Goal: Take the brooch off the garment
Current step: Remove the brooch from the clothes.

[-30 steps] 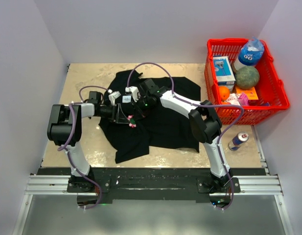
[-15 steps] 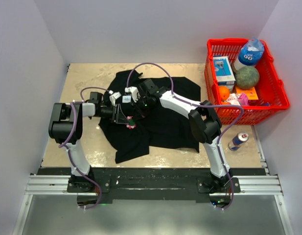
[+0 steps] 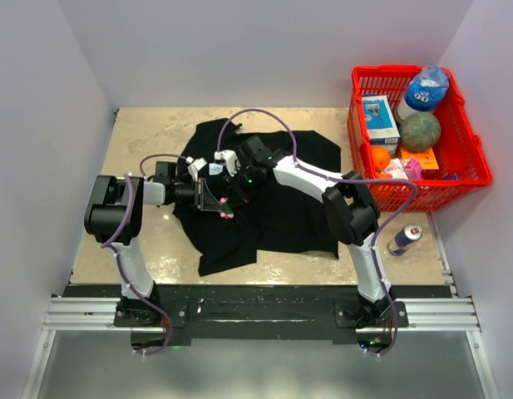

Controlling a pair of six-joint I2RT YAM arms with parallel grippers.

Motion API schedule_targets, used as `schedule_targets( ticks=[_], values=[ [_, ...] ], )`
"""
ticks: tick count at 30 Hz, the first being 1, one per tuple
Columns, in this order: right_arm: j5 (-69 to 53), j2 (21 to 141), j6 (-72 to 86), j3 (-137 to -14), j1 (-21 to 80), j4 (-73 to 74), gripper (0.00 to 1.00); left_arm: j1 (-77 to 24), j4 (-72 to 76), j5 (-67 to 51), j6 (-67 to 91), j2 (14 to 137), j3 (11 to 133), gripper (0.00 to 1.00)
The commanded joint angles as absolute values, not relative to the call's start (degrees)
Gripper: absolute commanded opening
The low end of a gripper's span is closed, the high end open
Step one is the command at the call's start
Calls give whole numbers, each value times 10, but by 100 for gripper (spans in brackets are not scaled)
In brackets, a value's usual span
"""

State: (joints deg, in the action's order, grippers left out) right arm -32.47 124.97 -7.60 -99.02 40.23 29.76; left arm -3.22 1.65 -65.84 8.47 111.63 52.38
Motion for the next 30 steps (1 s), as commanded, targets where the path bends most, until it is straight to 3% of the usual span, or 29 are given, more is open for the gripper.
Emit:
schedule_targets(
  ticks=[1, 17, 23, 28, 30],
  values=[
    [-325, 1197, -84, -969, 407, 299, 0, -26, 178, -690, 227, 1071, 497, 0],
    [-298, 1196, -126, -935, 411, 337, 0, -1, 121, -684, 185, 1063, 533, 0],
    [-323, 1219, -143, -972, 411, 379, 0, -3, 162, -695, 209, 1072, 519, 0],
    [-386, 1180, -145, -997, 384, 386, 39, -2, 76, -722, 115, 1080, 532, 0],
    [-409, 1172, -137, -999, 372, 381, 42, -2, 35, -731, 87, 1091, 538, 0]
  ],
)
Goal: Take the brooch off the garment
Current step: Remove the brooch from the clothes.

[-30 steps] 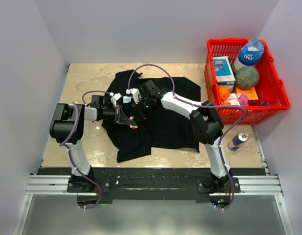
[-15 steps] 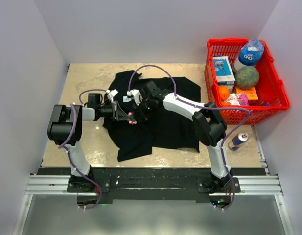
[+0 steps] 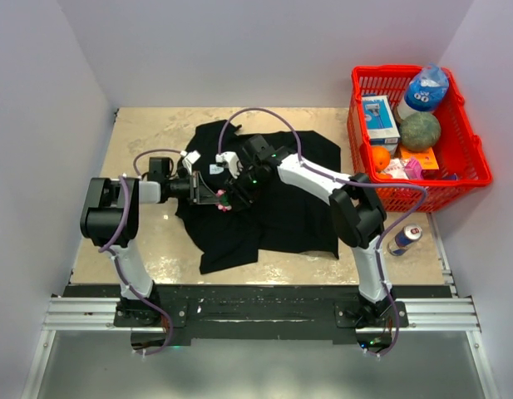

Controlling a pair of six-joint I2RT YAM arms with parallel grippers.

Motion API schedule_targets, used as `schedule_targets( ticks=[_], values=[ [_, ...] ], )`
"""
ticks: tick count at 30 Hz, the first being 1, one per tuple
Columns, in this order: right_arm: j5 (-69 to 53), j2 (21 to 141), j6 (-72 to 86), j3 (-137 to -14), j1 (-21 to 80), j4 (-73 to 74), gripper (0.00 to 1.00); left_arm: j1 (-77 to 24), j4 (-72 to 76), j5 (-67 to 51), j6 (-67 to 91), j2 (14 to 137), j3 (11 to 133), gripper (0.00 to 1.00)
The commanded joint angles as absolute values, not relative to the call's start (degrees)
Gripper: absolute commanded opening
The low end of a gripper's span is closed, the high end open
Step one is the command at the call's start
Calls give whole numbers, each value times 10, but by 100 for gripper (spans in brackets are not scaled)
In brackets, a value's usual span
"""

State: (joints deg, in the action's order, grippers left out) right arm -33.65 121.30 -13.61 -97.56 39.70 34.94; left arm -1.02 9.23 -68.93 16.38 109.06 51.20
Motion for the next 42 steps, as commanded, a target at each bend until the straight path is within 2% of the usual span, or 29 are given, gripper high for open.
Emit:
schedule_targets(
  ticks=[1, 8, 14, 15, 17, 19, 20, 21, 26, 30, 32, 36, 38, 39, 40, 41, 42],
  values=[
    [-420, 1173, -135, -1001, 370, 381, 43, -2, 26, -743, 66, 1095, 540, 0],
    [-538, 1231, -96, -1012, 349, 344, 47, -3, 1, -790, 21, 1113, 542, 0],
    [-616, 1273, -122, -1056, 349, 354, 49, -3, -153, -818, -101, 1121, 581, 0],
    [-622, 1281, -123, -1060, 348, 352, 53, -4, -185, -823, -127, 1133, 601, 0],
    [-625, 1289, -127, -1061, 351, 352, 54, -4, -314, -839, -232, 1150, 627, 0],
    [-624, 1296, -129, -1060, 352, 352, 53, -4, -440, -863, -406, 1193, 683, 0],
    [-624, 1299, -125, -1060, 351, 345, 53, -3, -610, -874, -489, 1214, 706, 0],
    [-623, 1302, -119, -1056, 351, 339, 52, -4, -716, -887, -698, 1264, 754, 0],
    [-622, 1315, -82, -1050, 352, 303, 47, -11, -753, -897, -696, 1280, 776, 0],
    [-565, 1324, -74, -1054, 352, 293, 46, -18, -752, -889, -704, 1281, 773, 0],
    [-533, 1325, -81, -1054, 352, 294, 46, -18, -736, -886, -696, 1276, 763, 0],
    [-520, 1322, -91, -1045, 351, 294, 45, -13, -623, -858, -535, 1265, 742, 0],
    [-513, 1323, -97, -1040, 351, 294, 45, -12, -436, -792, -403, 1227, 699, 0],
    [-496, 1322, -98, -1038, 352, 295, 45, -11, -312, -750, -166, 1193, 658, 0],
    [-491, 1320, -103, -1035, 352, 295, 44, -7, -63, -651, -63, 1150, 604, 0],
    [-490, 1318, -105, -1027, 352, 295, 44, -4, 32, -627, -5, 1090, 526, 0],
    [-483, 1315, -107, -1022, 354, 295, 43, -4, 50, -614, 37, 1085, 522, 0]
  ],
)
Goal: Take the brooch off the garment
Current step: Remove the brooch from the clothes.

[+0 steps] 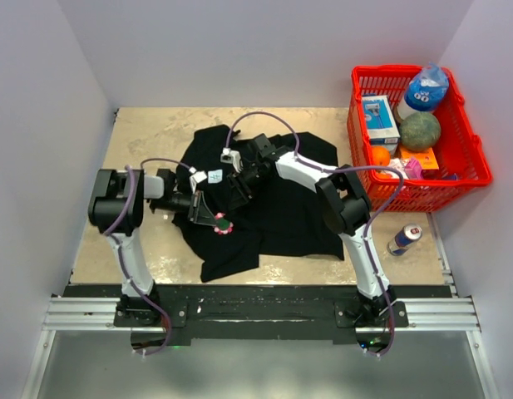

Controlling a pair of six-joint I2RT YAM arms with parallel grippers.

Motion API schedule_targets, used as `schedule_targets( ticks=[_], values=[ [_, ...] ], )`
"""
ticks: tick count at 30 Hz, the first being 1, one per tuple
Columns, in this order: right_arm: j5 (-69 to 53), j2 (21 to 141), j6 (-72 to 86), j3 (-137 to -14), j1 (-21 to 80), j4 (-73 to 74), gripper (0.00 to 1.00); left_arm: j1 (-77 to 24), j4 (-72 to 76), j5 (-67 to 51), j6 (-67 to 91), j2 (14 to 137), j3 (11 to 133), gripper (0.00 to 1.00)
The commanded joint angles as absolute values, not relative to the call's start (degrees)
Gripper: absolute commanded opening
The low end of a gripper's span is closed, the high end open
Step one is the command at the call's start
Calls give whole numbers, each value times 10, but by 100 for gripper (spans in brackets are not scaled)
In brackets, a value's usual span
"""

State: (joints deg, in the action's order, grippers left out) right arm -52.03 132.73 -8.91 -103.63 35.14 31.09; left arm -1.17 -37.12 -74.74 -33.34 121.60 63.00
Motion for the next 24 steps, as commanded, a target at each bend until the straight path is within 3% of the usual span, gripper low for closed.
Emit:
schedule_targets(
  ticks=[1, 3, 12, 20, 24],
  values=[
    [-467, 1312, -113, -1016, 360, 296, 42, -4, 5, -618, 33, 1096, 535, 0],
    [-462, 1302, -113, -988, 366, 287, 40, -4, 1, -636, 49, 1137, 568, 0],
    [-388, 1281, -105, -944, 408, 268, 31, -9, 146, -621, 181, 1137, 505, 0],
    [-269, 1267, -85, -958, 415, 274, 31, -15, 57, -560, 175, 1184, 533, 6],
    [-349, 1241, -78, -975, 379, 270, 33, -17, 24, -516, 165, 1184, 545, 6]
  ],
)
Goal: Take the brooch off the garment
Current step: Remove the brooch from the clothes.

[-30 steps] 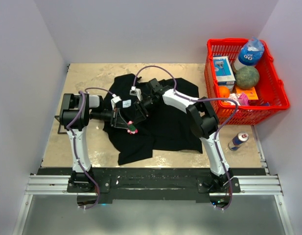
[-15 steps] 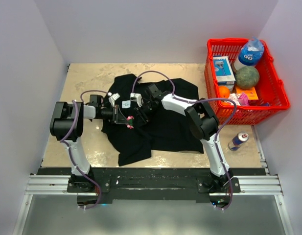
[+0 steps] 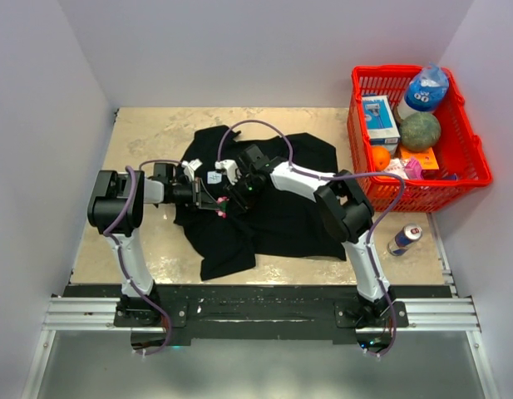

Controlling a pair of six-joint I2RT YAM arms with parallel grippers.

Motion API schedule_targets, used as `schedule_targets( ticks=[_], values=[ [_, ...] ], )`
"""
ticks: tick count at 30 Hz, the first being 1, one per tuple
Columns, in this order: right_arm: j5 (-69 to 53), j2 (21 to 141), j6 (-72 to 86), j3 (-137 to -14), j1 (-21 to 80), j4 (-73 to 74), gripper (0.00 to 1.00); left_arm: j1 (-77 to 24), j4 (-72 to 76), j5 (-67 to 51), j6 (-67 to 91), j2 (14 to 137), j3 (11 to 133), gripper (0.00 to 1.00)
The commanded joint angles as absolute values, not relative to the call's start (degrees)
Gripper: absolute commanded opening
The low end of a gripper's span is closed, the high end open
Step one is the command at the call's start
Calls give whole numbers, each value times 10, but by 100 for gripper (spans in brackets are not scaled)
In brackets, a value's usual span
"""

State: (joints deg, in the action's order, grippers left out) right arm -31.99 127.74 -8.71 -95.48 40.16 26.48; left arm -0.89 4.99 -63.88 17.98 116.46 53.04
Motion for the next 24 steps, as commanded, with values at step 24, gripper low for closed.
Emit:
schedule_targets(
  ticks=[24],
  values=[
    [-475, 1345, 61, -1003, 356, 169, 38, -28, 1, -472, 171, 1210, 538, 0]
  ],
)
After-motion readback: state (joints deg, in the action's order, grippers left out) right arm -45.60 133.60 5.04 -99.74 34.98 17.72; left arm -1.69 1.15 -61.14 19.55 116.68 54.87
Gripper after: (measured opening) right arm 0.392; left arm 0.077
